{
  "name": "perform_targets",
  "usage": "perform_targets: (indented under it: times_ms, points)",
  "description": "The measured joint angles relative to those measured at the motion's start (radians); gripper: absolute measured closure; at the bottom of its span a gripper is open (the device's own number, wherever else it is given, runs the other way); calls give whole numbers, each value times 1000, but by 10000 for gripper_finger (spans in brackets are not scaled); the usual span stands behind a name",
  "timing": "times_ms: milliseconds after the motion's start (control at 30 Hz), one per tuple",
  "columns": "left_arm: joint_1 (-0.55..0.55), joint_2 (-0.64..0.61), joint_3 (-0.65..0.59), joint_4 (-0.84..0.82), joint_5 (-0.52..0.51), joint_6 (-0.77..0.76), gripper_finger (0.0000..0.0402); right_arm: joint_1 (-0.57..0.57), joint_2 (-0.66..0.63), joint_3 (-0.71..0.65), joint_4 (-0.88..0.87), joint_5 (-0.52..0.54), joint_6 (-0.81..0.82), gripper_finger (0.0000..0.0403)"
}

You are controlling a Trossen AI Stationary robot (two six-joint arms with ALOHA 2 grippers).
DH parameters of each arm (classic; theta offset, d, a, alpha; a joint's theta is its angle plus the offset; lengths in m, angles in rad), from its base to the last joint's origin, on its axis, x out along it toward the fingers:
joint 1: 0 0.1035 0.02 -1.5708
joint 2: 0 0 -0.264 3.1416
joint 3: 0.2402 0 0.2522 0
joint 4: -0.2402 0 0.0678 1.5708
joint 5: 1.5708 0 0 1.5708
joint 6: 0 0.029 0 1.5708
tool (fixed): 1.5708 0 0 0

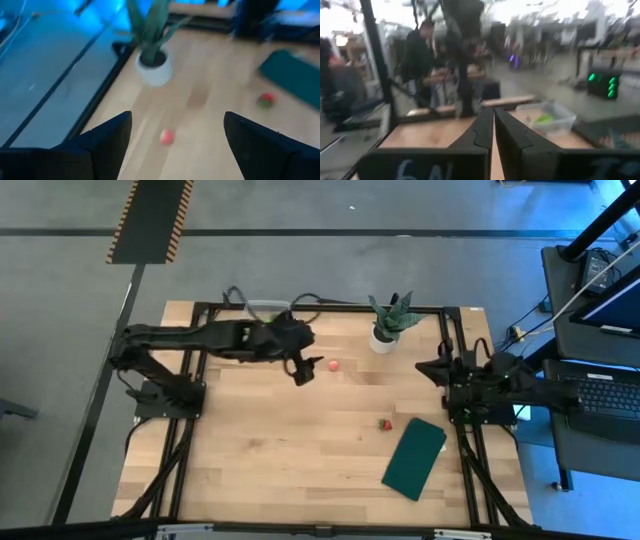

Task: Pick and placing Produce into tupperware
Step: Put the red strawberry into the transparent container

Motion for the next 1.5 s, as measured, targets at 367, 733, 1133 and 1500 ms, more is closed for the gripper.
perform_targets:
  times_ms: [367,733,1133,1500]
  points:
    - [-114,-98,-5,137,22,3,93,1,342,370,-348,-173,49,381]
    - [-155,-344,-448,584,101,-50,93,4,607,564,-559,-280,217,381]
    - [-201,-640,-719,625,115,7,93,32,900,572,-618,-316,515,381]
    - [-208,-687,-746,602,115,64,93,154,1149,572,-587,-330,757,381]
